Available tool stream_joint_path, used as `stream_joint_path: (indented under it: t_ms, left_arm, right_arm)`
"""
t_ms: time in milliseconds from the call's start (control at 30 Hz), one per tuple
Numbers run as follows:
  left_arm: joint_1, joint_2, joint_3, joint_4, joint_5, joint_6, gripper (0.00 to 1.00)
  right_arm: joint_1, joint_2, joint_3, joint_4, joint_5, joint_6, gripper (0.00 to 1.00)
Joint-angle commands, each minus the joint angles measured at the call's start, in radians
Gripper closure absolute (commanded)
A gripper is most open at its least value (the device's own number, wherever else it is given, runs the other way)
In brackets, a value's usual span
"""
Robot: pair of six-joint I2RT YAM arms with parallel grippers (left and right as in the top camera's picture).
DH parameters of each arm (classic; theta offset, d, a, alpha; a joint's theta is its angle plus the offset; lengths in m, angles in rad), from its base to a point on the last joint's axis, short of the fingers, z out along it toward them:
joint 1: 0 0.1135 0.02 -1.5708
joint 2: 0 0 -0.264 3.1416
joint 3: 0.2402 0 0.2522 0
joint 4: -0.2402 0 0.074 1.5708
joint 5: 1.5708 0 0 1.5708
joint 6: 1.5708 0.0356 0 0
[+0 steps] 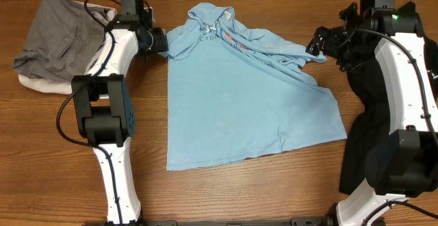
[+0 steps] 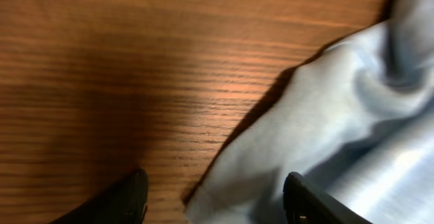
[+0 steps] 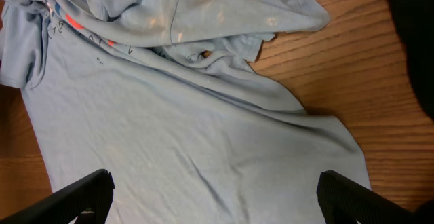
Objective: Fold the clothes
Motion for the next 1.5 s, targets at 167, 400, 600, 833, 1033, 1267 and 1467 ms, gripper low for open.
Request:
stream_joint_path:
  t_ms: [167,400,600,833,1033,1267,1467]
  left_arm:
    - [-0.005,0.081,0.019,-0.001,0.011,-0.058,0.60]
    - [-0.045,0.089,0.020,-0.009,0.010,-0.018,0.96]
    - [-0.053,0.041,0.148,-0.216,-0.024,0.054,0.96]
    - [-0.002,-0.140,0.432,-0.484,-0.039,0.047,0.96]
    - [0.018,-0.275,0.487,-0.494,-0.076,0.043,0.96]
    - [0.019,-0.283,0.486,-0.512,-0.097,0.043,0.96]
    - [0.019,-0.282,0.486,-0.492,-0.099,0.048,0.96]
  right_arm:
    - [0.001,-0.013,0.011,0.000,0.009,-0.008,0.00]
    - [0.001,-0.013,0.011,-0.008,0.009,-0.008,0.00]
    - [0.001,-0.013,0.011,-0.031,-0.013,-0.008,0.00]
    - [0.027,-0.031,0.011,-0.118,-0.126,-0.077,0.07]
    - [0.186,-0.040,0.011,-0.268,-0.133,-0.140,0.03]
    - [0.495,-0.040,-0.042,-0.282,-0.129,-0.137,0.02]
    - [0.725,-0.039,-0.220,-0.141,-0.078,-0.025,0.01]
